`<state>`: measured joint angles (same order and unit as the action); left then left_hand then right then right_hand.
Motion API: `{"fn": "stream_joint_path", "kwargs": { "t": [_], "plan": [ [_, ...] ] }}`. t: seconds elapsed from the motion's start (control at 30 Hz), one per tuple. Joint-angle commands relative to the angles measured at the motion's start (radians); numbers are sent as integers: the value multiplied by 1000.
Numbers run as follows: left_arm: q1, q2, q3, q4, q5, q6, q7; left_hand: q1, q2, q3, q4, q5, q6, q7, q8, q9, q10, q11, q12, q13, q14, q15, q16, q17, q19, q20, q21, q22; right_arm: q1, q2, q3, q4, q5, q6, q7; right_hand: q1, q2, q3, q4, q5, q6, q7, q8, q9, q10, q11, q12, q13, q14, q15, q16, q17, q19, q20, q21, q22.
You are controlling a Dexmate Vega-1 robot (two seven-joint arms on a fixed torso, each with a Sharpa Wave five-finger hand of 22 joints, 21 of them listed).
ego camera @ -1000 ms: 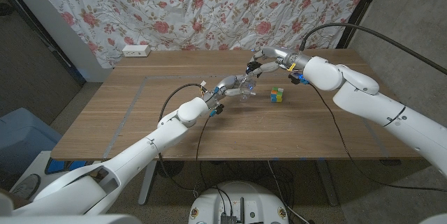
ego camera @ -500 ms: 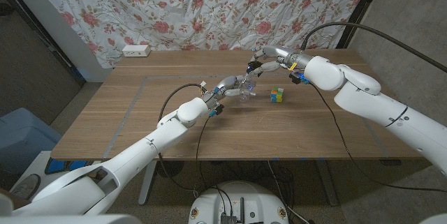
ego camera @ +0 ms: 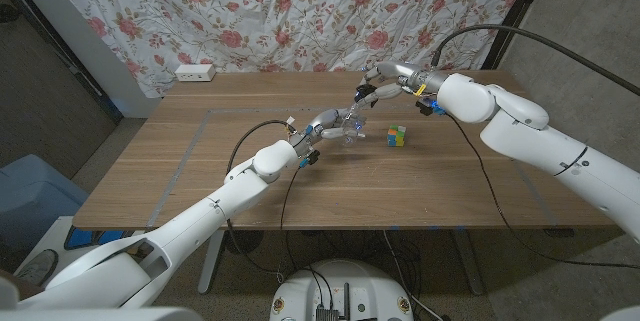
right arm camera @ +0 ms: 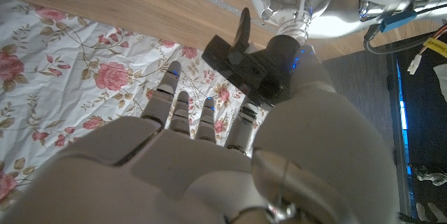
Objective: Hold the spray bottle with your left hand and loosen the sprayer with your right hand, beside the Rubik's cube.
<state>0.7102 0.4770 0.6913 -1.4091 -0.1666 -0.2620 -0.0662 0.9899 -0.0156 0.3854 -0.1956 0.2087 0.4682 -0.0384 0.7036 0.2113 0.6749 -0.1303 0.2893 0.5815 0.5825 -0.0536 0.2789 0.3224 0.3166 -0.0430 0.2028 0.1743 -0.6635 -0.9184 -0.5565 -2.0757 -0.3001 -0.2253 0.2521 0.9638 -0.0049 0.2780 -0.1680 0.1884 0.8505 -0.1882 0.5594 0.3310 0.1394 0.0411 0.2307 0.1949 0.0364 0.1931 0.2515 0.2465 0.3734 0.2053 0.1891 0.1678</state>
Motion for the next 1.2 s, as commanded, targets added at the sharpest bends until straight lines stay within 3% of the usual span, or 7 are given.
{"fn": "stream_joint_path", "kwargs": {
  "t": [0.03, 1.2],
  "plan": [
    [-8, -7, 0, 21, -4, -6, -3, -109, 124, 28, 23, -3, 12, -1, 3, 4, 9, -5, -4, 5, 3, -107, -6, 2, 9, -11, -3, 2, 26, -15, 1, -21, -17, -38, 47, 7, 1, 7, 5, 0, 9, -8, 6, 8, 13, 0, -1, 3, 5, 1, 5, 1, 9, 6, 5, 0],
    [14, 5, -3, 3, -8, 6, 6, -108, 121, 26, 24, -3, 13, -2, 2, 4, 11, -5, -5, 7, 3, -106, -8, 0, 8, -7, -3, 2, 33, -90, 56, -130, -14, -112, 111, 3, 7, 10, 11, -1, -1, -10, 3, -5, 22, -1, -8, 3, 14, -5, 8, 2, 7, 7, 0, 0]
  ]
}}
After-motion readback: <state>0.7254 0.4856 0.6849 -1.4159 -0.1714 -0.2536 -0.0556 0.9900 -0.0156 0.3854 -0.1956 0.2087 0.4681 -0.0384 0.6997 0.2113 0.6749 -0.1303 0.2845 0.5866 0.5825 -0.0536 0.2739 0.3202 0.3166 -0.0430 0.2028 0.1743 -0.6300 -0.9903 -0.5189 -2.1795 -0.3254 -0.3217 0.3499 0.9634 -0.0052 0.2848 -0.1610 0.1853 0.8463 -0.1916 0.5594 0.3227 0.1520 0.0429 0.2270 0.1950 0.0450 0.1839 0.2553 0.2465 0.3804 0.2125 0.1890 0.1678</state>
